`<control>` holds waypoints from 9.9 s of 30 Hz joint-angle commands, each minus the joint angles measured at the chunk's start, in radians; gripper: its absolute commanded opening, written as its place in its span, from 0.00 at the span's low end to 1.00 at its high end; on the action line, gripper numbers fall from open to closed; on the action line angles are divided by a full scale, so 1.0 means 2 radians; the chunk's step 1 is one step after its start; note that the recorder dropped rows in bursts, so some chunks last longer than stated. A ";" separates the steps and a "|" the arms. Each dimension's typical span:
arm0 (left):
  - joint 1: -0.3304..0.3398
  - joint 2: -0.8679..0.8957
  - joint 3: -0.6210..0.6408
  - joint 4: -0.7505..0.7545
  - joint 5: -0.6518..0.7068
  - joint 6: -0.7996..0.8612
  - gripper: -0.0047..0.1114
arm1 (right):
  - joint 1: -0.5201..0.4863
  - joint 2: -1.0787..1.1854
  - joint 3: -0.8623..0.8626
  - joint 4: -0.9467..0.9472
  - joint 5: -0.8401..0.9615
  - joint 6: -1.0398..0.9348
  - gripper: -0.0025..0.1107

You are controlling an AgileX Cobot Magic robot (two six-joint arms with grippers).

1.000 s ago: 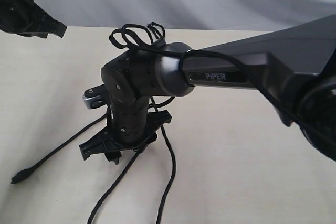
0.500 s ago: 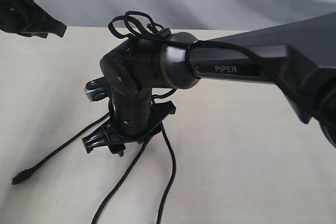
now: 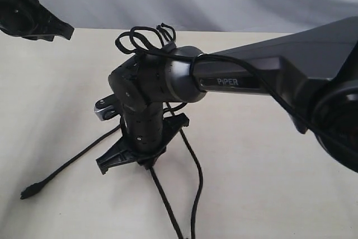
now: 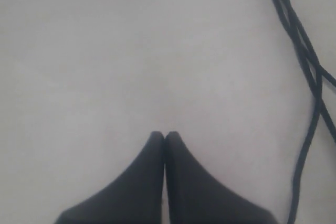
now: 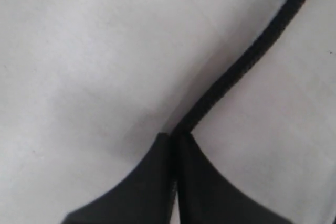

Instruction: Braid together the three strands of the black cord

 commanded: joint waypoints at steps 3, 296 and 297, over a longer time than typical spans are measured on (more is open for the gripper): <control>0.001 0.001 0.002 -0.005 -0.008 -0.003 0.04 | -0.002 -0.074 -0.003 0.024 0.036 -0.061 0.02; -0.046 0.003 0.034 0.135 -0.080 -0.194 0.53 | -0.012 -0.106 0.178 0.016 -0.123 -0.129 0.67; -0.046 0.003 0.034 0.135 -0.080 -0.194 0.53 | -0.012 -0.100 0.178 0.016 -0.125 -0.129 0.66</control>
